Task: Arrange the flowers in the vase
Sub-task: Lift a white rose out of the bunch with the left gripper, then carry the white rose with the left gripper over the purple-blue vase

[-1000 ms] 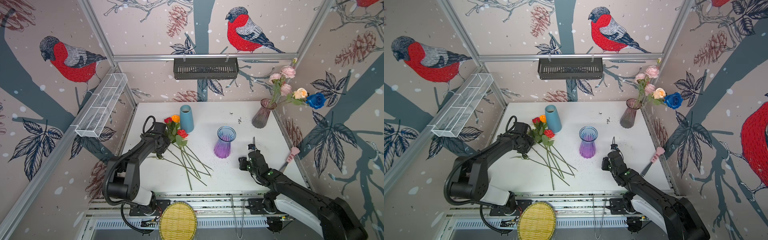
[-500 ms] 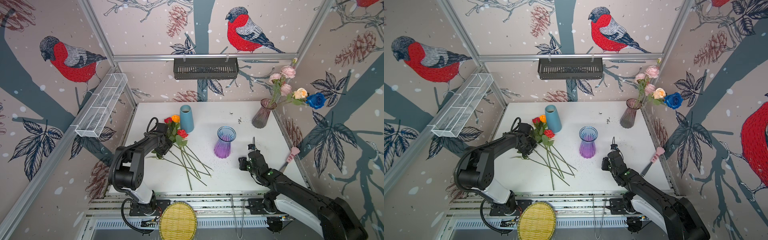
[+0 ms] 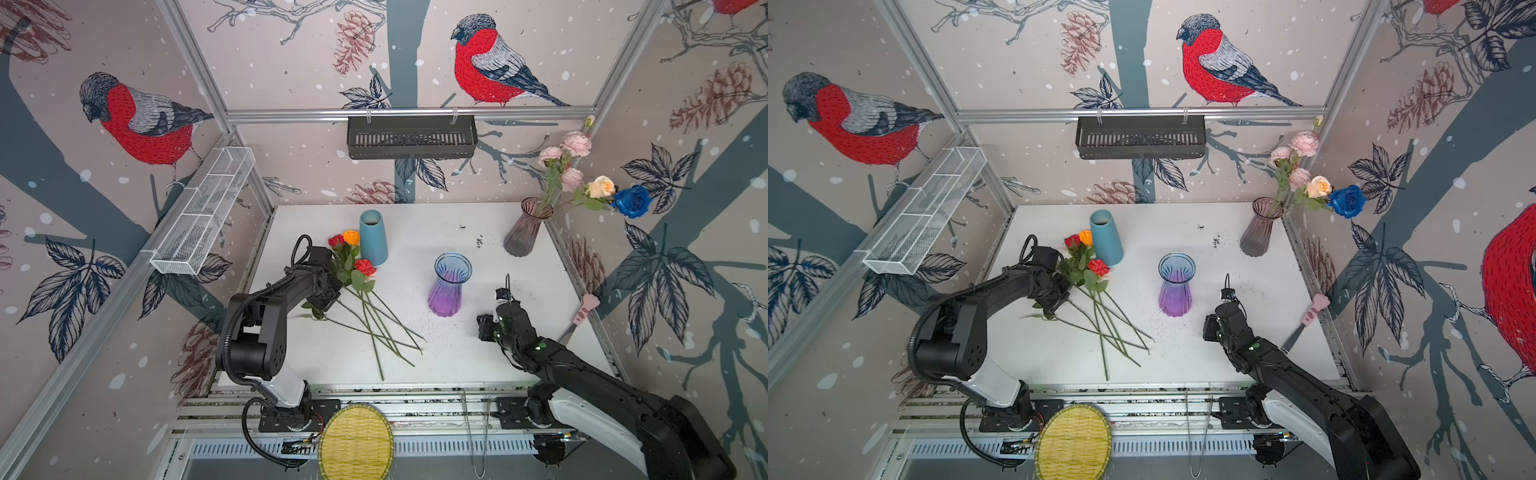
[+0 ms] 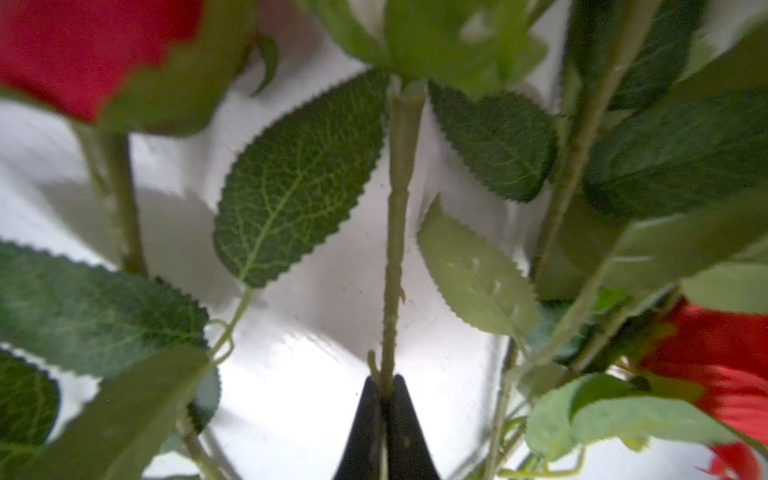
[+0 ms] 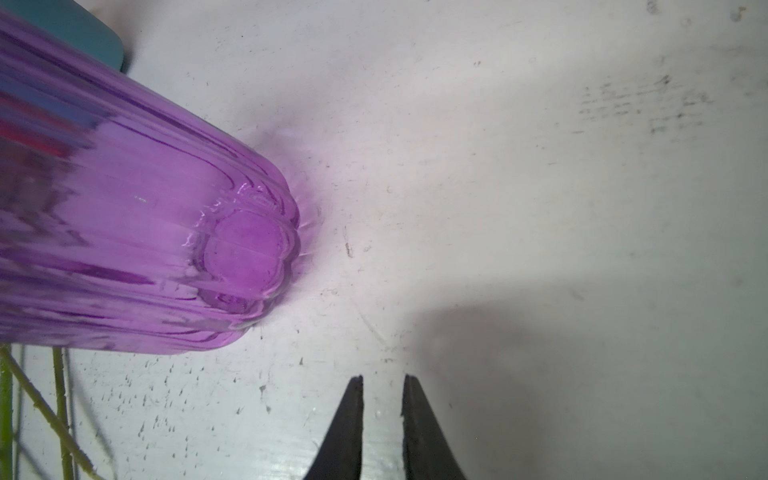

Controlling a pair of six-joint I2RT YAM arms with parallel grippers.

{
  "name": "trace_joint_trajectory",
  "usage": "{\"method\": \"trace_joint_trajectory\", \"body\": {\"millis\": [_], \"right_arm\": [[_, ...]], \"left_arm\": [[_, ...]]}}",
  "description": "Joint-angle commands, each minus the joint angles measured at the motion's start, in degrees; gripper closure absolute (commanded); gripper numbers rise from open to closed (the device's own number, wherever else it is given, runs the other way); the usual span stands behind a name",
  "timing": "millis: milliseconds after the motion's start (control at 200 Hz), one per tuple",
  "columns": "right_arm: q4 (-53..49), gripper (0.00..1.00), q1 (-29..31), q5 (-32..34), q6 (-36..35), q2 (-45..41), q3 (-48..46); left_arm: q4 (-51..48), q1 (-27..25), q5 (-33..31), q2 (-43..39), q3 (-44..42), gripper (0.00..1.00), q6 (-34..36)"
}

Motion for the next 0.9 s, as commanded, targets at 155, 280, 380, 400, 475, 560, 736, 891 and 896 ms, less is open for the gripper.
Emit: {"method": "trace_joint_trajectory", "body": {"millis": [155, 280, 380, 400, 475, 560, 736, 891, 896], "right_arm": [[0.42, 0.80, 0.34, 0.89, 0.25, 0.02, 0.38], [0.40, 0.80, 0.52, 1.11, 0.25, -0.06, 0.38], [0.48, 0.80, 0.60, 1.16, 0.25, -0.06, 0.38], [0.48, 0.80, 0.65, 1.18, 0.25, -0.06, 0.38], [0.49, 0.80, 0.69, 1.27, 0.22, -0.09, 0.38], [0.49, 0.79, 0.78, 1.27, 0.17, -0.06, 0.39], [0.57, 0.79, 0.80, 1.20, 0.08, 0.02, 0.38], [0.57, 0.79, 0.87, 1.19, 0.08, 0.03, 0.38], [0.57, 0.79, 0.87, 1.18, 0.08, 0.02, 0.38]], "left_arm": [[-4.44, 1.74, 1.54, -9.30, 6.73, 1.00, -1.80], [-2.95, 1.67, 1.24, -15.26, 11.46, 1.00, -1.84], [2.79, 0.79, -0.75, -20.84, 13.85, 1.00, -2.11], [4.59, 0.42, -0.99, -21.89, 14.10, 1.00, -1.98], [12.69, -1.36, -1.48, -25.38, 14.90, 1.00, -1.20], [24.68, -3.98, 0.25, -27.76, 15.16, 1.00, 0.37], [40.28, -10.53, 1.74, -25.47, 20.09, 1.00, 5.07], [46.05, -15.50, 3.67, -19.54, 24.97, 1.00, 12.23], [46.18, -15.67, 3.70, -19.34, 25.11, 1.00, 12.40]]}}
